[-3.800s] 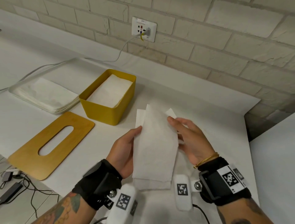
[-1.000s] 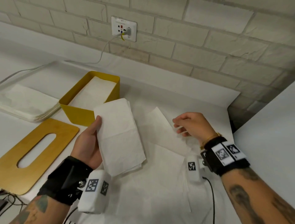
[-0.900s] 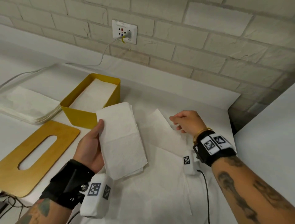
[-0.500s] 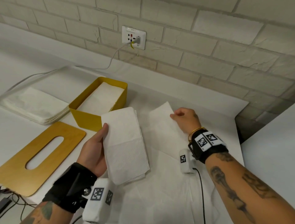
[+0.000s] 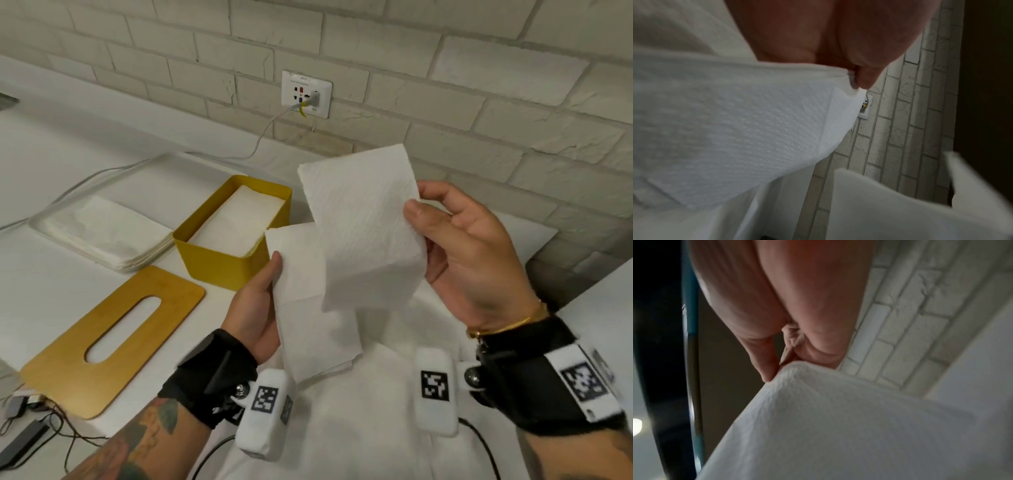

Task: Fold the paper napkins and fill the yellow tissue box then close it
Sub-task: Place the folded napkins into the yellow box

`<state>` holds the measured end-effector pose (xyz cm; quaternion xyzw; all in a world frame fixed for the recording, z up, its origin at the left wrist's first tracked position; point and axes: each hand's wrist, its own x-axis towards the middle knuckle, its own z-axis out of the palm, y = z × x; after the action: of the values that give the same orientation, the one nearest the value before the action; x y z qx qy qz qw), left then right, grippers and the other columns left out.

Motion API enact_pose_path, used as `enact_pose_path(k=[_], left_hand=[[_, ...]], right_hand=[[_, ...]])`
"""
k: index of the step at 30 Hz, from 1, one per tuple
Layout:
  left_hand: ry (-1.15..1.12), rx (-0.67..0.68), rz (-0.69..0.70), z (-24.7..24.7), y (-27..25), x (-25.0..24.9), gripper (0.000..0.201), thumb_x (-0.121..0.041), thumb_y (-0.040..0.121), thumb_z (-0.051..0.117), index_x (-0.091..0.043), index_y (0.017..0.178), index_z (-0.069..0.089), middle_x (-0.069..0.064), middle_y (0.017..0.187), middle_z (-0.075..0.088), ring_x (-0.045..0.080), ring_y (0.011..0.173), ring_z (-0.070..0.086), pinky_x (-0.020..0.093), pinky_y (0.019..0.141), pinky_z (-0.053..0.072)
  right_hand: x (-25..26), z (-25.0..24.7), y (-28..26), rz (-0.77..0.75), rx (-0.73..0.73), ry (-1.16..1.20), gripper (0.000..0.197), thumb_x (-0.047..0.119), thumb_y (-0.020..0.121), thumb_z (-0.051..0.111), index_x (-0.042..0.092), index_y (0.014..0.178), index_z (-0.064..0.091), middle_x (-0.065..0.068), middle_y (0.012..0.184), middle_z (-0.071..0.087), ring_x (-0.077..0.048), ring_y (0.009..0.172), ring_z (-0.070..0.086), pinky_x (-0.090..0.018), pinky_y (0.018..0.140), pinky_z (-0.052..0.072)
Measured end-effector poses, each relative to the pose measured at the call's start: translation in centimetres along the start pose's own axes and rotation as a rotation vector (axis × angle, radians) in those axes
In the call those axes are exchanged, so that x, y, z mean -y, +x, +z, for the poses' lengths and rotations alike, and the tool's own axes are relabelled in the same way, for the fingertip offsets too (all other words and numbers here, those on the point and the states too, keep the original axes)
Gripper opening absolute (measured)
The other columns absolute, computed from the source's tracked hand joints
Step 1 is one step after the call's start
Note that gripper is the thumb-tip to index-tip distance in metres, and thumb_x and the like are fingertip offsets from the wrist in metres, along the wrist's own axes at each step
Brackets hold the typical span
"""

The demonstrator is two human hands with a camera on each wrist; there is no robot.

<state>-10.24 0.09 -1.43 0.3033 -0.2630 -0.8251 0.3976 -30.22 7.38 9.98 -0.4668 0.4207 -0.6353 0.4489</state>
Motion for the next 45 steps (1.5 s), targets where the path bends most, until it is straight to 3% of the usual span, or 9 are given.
enact_pose_path(k=[4, 7, 12, 22, 27, 33, 38, 42, 45], left_hand=[[0.033, 0.060, -0.018, 0.7, -0.2, 0.9, 0.056, -0.050, 0.103, 0.037, -0.013, 0.142, 0.056, 0.015, 0.138, 0.063, 0.031, 0.127, 0.061, 0.047, 0.105, 0.048], [0.075, 0.092, 0.006, 1.2, -0.7, 1.5, 0.054, -0.048, 0.105, 0.034, -0.014, 0.133, 0.063, 0.015, 0.131, 0.068, 0.029, 0.119, 0.066, 0.046, 0.103, 0.047], [0.107, 0.094, 0.017, 1.2, -1.1, 2.0, 0.055, -0.049, 0.099, 0.039, -0.013, 0.135, 0.062, 0.014, 0.133, 0.067, 0.029, 0.124, 0.064, 0.044, 0.104, 0.047], [0.102, 0.050, 0.000, 1.5, -1.1, 2.2, 0.063, -0.060, 0.100, 0.034, -0.015, 0.136, 0.060, 0.012, 0.131, 0.069, 0.027, 0.123, 0.065, 0.046, 0.107, 0.045], [0.177, 0.014, 0.017, 1.6, -1.1, 2.0, 0.039, -0.035, 0.105, 0.045, -0.010, 0.130, 0.062, 0.012, 0.123, 0.072, 0.027, 0.115, 0.069, 0.047, 0.104, 0.049], [0.138, -0.079, 0.109, 0.6, -0.4, -0.2, 0.038, -0.038, 0.103, 0.049, -0.012, 0.129, 0.061, 0.011, 0.119, 0.074, 0.026, 0.106, 0.073, 0.043, 0.084, 0.062], [0.136, -0.140, 0.196, -1.1, -0.7, -1.9, 0.025, -0.033, 0.105, 0.049, -0.018, 0.113, 0.068, 0.003, 0.108, 0.078, 0.019, 0.098, 0.075, 0.042, 0.086, 0.056], [0.148, -0.173, 0.170, -2.5, -1.3, -2.0, 0.031, -0.035, 0.104, 0.050, -0.016, 0.122, 0.067, 0.005, 0.119, 0.075, 0.022, 0.109, 0.072, 0.044, 0.096, 0.053], [0.149, -0.196, 0.129, -3.1, -1.7, -1.7, 0.034, -0.036, 0.103, 0.050, -0.017, 0.117, 0.074, 0.005, 0.118, 0.075, 0.021, 0.105, 0.074, 0.042, 0.093, 0.058]], right_hand=[[-4.9, 1.1, -0.4, 0.138, -0.151, -0.047, 0.016, 0.011, 0.091, 0.065, 0.012, 0.107, 0.066, -0.008, 0.089, 0.078, -0.016, 0.075, 0.073, -0.029, 0.068, 0.059], [-8.2, 1.3, -0.6, 0.223, -0.253, -0.217, 0.010, 0.014, 0.096, 0.067, 0.013, 0.106, 0.068, -0.007, 0.094, 0.079, -0.023, 0.088, 0.074, -0.041, 0.083, 0.056], [-9.6, 1.6, -1.1, 0.207, -0.320, -0.349, 0.008, 0.018, 0.095, 0.069, 0.014, 0.101, 0.069, -0.001, 0.091, 0.079, -0.023, 0.093, 0.074, -0.048, 0.092, 0.058], [-10.6, 1.8, -1.0, 0.218, -0.420, -0.421, 0.007, 0.020, 0.094, 0.070, 0.016, 0.100, 0.069, 0.002, 0.088, 0.078, -0.018, 0.090, 0.073, -0.044, 0.089, 0.059], [-10.5, 2.2, -1.2, 0.227, -0.401, -0.387, 0.013, 0.023, 0.092, 0.073, 0.016, 0.101, 0.067, 0.002, 0.086, 0.078, -0.017, 0.086, 0.075, -0.042, 0.084, 0.061], [-12.0, 2.9, -4.6, 0.426, -0.133, -0.347, 0.022, 0.014, 0.085, 0.080, 0.018, 0.105, 0.072, 0.003, 0.099, 0.079, -0.017, 0.092, 0.076, -0.044, 0.089, 0.061], [-11.4, 0.9, -7.5, 0.664, 0.127, -0.380, 0.008, 0.001, 0.089, 0.071, 0.004, 0.092, 0.065, -0.013, 0.080, 0.075, -0.028, 0.071, 0.073, -0.036, 0.068, 0.061], [-9.2, -4.2, -6.2, 0.555, -0.048, -0.595, 0.008, 0.009, 0.086, 0.077, 0.008, 0.088, 0.069, -0.010, 0.078, 0.076, -0.023, 0.068, 0.073, -0.034, 0.066, 0.053], [-8.0, -7.4, -5.1, 0.509, -0.130, -0.802, 0.009, 0.020, 0.084, 0.081, 0.017, 0.088, 0.074, -0.002, 0.078, 0.076, -0.015, 0.071, 0.073, -0.032, 0.068, 0.052]])
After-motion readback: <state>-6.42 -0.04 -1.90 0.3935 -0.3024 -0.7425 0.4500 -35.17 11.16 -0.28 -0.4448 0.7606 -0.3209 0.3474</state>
